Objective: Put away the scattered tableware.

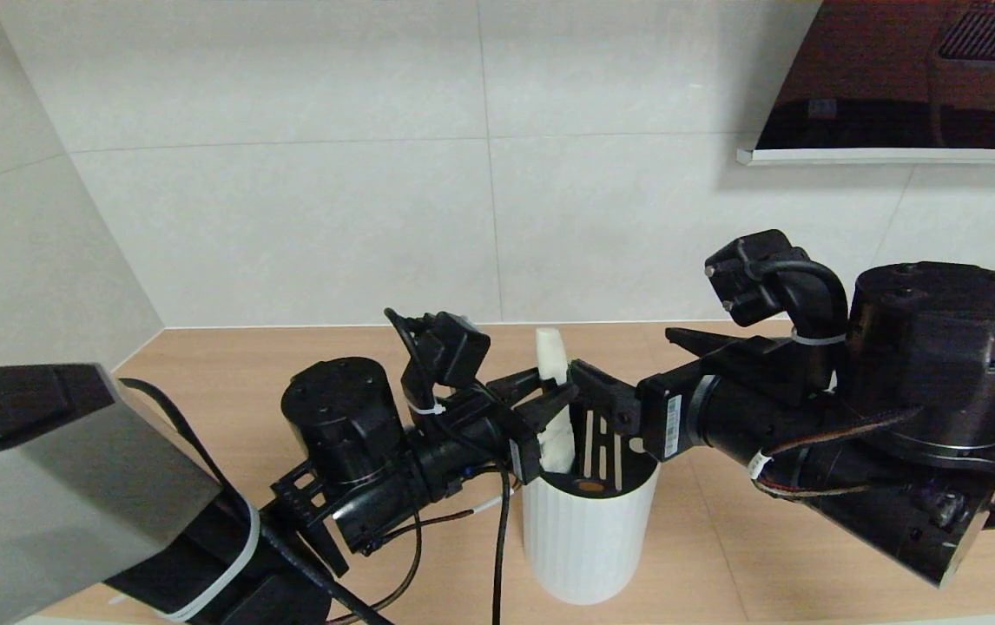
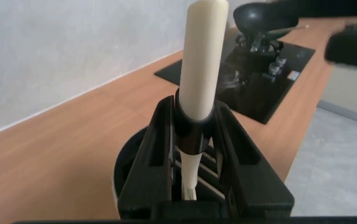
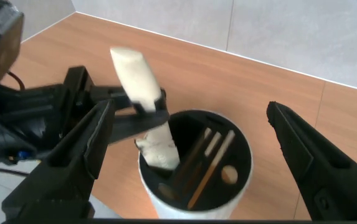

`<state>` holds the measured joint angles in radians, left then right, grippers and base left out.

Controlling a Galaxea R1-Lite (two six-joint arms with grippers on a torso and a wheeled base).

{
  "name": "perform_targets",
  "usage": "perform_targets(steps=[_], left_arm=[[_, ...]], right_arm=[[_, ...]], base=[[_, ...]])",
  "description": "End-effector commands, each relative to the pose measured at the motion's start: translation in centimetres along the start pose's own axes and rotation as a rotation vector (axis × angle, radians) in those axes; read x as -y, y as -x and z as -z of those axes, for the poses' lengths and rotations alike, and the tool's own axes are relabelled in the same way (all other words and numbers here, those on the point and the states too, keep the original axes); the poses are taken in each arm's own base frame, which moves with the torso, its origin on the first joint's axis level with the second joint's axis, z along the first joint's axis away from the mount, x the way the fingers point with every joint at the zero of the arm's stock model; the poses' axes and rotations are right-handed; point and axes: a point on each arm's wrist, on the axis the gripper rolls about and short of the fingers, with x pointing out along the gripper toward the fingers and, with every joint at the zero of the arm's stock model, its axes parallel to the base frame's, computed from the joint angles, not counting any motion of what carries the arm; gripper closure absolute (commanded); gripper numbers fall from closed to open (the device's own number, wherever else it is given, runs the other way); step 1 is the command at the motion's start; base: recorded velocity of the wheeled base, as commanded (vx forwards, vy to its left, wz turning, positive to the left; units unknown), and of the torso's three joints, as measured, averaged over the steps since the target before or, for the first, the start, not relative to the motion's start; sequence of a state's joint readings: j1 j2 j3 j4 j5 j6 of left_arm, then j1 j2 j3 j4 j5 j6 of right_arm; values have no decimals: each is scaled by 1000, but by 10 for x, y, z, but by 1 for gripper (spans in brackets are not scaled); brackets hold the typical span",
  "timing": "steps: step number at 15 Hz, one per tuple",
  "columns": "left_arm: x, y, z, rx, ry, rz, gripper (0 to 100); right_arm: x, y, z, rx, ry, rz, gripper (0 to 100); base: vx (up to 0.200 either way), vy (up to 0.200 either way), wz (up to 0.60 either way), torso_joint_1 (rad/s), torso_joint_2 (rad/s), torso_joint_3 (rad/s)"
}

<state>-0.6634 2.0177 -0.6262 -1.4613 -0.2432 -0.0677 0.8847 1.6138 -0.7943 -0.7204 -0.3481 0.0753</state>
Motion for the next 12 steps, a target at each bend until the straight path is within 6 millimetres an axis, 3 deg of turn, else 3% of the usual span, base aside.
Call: perform_targets(steps=[1, 5, 6, 12], left_arm=[[0, -1, 5, -13, 3, -1, 100], [0, -2, 6, -17, 4, -7, 100], [0, -2, 6, -16, 4, -10, 0], [0, -2, 2, 3, 3, -14, 0]], right_arm=[[0, 0, 0, -1, 0, 0, 0], [0, 0, 0, -1, 0, 0, 0], [0, 0, 0, -1, 0, 0, 0], [0, 0, 0, 1, 0, 0, 0]], base=[[0, 0, 0, 0, 0, 0], [0, 0, 0, 0, 0, 0], [0, 0, 0, 0, 0, 0], [0, 0, 0, 0, 0, 0]])
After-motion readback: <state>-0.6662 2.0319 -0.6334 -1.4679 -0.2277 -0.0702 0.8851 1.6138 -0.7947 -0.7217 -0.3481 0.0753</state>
